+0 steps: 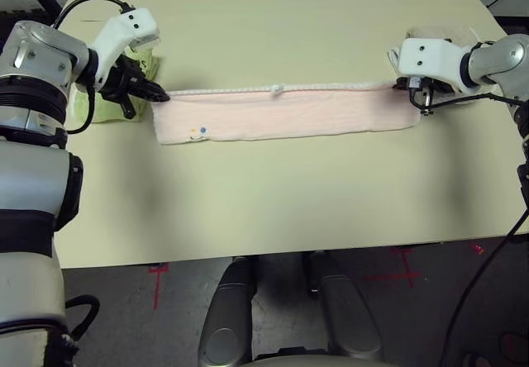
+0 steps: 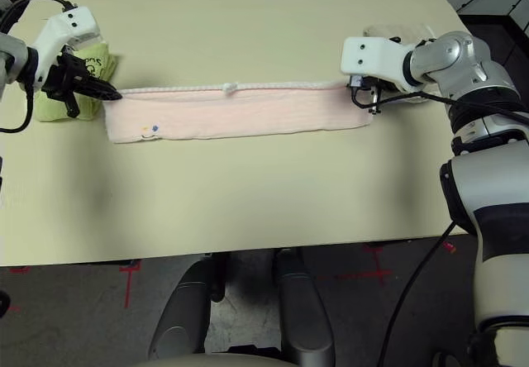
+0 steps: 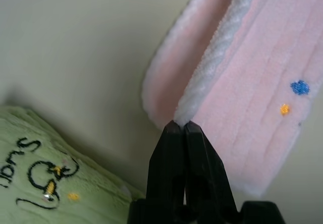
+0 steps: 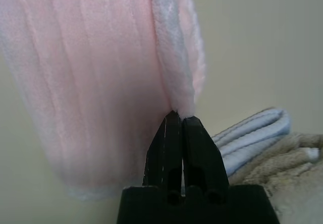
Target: Fold the towel and set it aside.
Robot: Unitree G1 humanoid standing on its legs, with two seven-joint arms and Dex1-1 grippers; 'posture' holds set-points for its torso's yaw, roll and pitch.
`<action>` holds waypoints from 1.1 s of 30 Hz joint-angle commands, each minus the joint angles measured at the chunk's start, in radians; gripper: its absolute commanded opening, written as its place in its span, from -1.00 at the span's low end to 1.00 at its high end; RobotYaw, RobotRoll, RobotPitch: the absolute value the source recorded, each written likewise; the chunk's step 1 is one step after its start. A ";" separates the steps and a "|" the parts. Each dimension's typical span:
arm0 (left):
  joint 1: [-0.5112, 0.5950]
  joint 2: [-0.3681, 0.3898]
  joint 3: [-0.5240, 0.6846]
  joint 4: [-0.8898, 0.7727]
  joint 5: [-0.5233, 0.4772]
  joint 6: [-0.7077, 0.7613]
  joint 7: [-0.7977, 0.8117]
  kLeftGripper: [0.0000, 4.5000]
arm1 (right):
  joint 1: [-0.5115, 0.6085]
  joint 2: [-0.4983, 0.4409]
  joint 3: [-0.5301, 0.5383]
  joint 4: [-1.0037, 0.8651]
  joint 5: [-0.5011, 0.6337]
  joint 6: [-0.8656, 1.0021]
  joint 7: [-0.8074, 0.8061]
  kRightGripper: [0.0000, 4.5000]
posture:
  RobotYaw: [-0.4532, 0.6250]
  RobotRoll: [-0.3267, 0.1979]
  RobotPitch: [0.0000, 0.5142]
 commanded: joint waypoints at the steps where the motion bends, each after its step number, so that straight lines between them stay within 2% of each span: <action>1: 0.013 0.010 0.016 0.036 0.054 -0.009 0.020 -0.99 | 0.018 -0.019 -0.013 0.011 -0.026 0.020 0.012 -1.00 | -0.07 0.25 0.01; 7: 0.023 -0.002 0.026 0.040 0.098 -0.040 0.051 -0.99 | 0.014 -0.002 -0.018 0.008 -0.056 0.039 -0.047 -1.00 | -0.07 0.25 0.01; 8: 0.024 -0.003 0.028 0.040 0.103 -0.045 0.059 -0.78 | 0.012 -0.001 -0.019 0.008 -0.061 0.042 -0.056 -0.88 | -0.07 0.25 0.01; 11: 0.021 -0.010 0.054 0.043 0.106 -0.055 0.101 -0.37 | 0.003 0.010 -0.032 0.005 -0.065 0.040 -0.091 -0.50 | -0.07 0.25 0.01; 16: 0.014 -0.028 0.177 0.051 0.050 -0.129 0.306 0.49 | -0.005 0.005 -0.059 -0.002 -0.053 0.022 -0.095 0.33 | -0.07 0.25 -0.01; 19: 0.013 -0.016 0.220 0.051 0.045 -0.156 0.302 0.98 | -0.013 0.006 -0.119 -0.007 -0.009 -0.026 -0.118 0.82 | -0.08 0.25 -0.02; 20: 0.011 -0.013 0.240 0.049 0.033 -0.153 0.281 1.00 | -0.011 0.014 -0.156 -0.009 0.032 -0.039 -0.080 0.98 | -0.08 0.25 -0.02; 25: 0.005 0.015 0.317 0.014 -0.042 -0.052 0.047 1.00 | -0.005 0.055 -0.387 -0.023 0.272 0.038 0.060 0.98 | -0.08 0.25 -0.05; 29: 0.037 0.021 0.389 -0.064 -0.144 0.096 -0.161 1.00 | 0.006 0.075 -0.552 -0.054 0.460 0.367 0.175 0.98 | -0.07 0.25 -0.07; 33: 0.167 0.010 0.439 -0.249 -0.236 0.201 -0.235 1.00 | 0.109 0.074 -0.635 -0.213 0.591 0.685 0.225 0.98 | -0.07 0.25 -0.07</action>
